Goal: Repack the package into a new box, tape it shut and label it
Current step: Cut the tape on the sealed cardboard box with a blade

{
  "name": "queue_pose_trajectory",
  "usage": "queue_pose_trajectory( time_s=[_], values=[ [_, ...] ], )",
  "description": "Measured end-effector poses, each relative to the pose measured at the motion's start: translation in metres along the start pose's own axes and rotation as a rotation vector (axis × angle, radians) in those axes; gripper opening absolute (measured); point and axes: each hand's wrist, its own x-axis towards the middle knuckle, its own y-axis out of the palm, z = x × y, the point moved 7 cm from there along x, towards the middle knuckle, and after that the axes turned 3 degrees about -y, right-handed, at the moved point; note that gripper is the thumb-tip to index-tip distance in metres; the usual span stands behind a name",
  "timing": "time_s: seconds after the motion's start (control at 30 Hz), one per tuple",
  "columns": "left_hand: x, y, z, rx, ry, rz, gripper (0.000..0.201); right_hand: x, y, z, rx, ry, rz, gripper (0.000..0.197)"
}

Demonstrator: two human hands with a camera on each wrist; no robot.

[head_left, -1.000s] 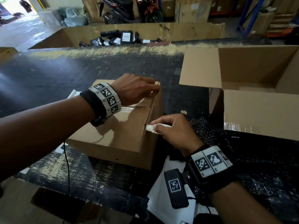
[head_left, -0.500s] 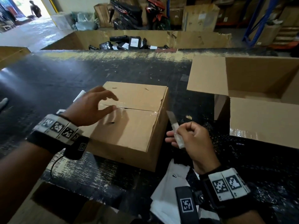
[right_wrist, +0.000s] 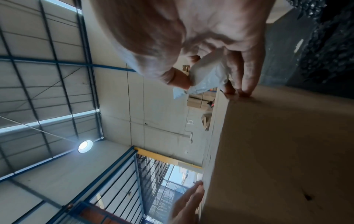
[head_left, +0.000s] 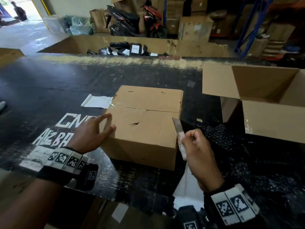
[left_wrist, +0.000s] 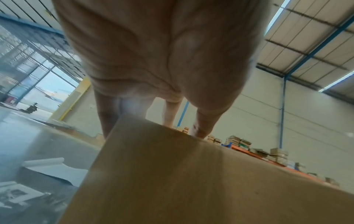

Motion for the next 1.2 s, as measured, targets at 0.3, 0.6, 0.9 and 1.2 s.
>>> queue_pose_trajectory(
  time_s=[0.3,0.6,0.9,1.2],
  values=[
    [-0.103,0.016,-0.028,-0.159,0.079,0.181,0.085,0.085,-0.008,0.014,-0.271,0.021,-0.098,0.021],
    [0.003,-0.041,0.024,-0.292,-0.009,-0.119,0.054,0.005,0.014,0.018,-0.198,-0.058,-0.141,0.015],
    [0.094,-0.019,0.018,-0.182,0.043,0.02,0.04,-0.051,0.091,0.002,-0.122,-0.023,0.105,0.018],
    [0.036,-0.02,0.047,-0.091,-0.005,-0.031,0.05,-0.003,0.053,0.015,-0.13,-0.017,-0.036,0.017]
  ],
)
